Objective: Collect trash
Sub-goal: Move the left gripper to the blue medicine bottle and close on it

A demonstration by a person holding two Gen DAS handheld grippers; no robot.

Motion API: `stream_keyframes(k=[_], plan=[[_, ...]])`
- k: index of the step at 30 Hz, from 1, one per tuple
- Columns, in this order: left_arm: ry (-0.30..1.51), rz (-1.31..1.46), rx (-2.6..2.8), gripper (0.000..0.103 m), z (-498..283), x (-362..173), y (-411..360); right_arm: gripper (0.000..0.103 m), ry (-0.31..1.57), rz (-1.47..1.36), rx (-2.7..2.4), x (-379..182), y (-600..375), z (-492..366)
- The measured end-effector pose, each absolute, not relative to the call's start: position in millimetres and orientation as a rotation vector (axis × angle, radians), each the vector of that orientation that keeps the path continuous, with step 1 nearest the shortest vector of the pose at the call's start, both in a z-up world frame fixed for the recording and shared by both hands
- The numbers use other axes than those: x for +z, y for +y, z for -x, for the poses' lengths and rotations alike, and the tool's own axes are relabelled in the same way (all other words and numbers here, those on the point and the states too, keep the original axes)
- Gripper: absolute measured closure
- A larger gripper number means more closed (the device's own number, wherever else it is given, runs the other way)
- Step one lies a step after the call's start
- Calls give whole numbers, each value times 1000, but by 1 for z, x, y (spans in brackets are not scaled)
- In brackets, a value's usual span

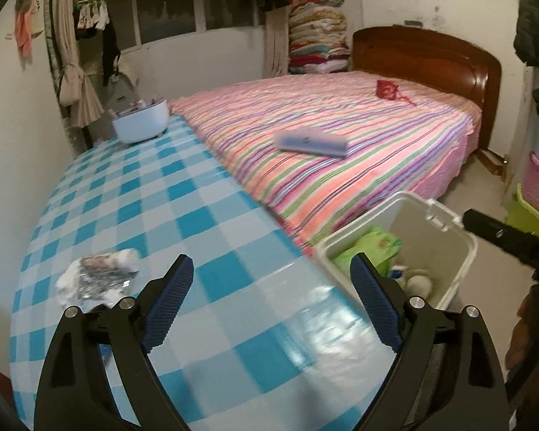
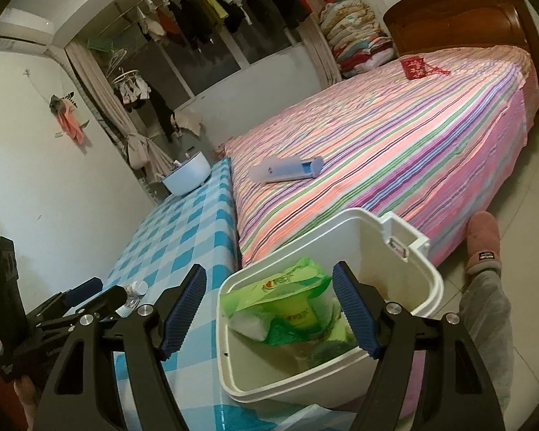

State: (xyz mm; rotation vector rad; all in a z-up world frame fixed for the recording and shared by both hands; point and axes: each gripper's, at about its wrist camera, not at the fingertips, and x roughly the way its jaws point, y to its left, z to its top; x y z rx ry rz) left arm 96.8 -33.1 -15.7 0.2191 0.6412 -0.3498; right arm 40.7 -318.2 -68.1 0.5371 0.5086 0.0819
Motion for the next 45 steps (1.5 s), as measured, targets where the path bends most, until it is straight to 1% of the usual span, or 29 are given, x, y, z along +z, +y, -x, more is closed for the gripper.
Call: stream_keyframes(k=[4,10,19,28,29,35,41,45], plan=[[663,-221,-300,15,-106,-17,-3,32,522,-531,104,-71,-307,-45],[741,-221,-260,15,-120,-26,34,32,541,-527,132,-74,-294,-53],[867,-201,-253,15,-142,-48,64,32,554,-534,151,-77,-284,-56],[955,-178,-249,15,-160,-65,91,32,553,-535,167,-76,-280,-58],[967,-174,-248,17,-162,-67,94,32,553,-536,169,-76,-280,-58],[954,-163,-221,24,-164,-62,109,32,561,-537,191,-76,-274,-62],[951,-191,-216,24,-161,-63,112,32,566,-532,221,-74,-262,-67],[964,-160,-208,24,-166,-63,122,32,568,-532,238,-74,-254,-71]])
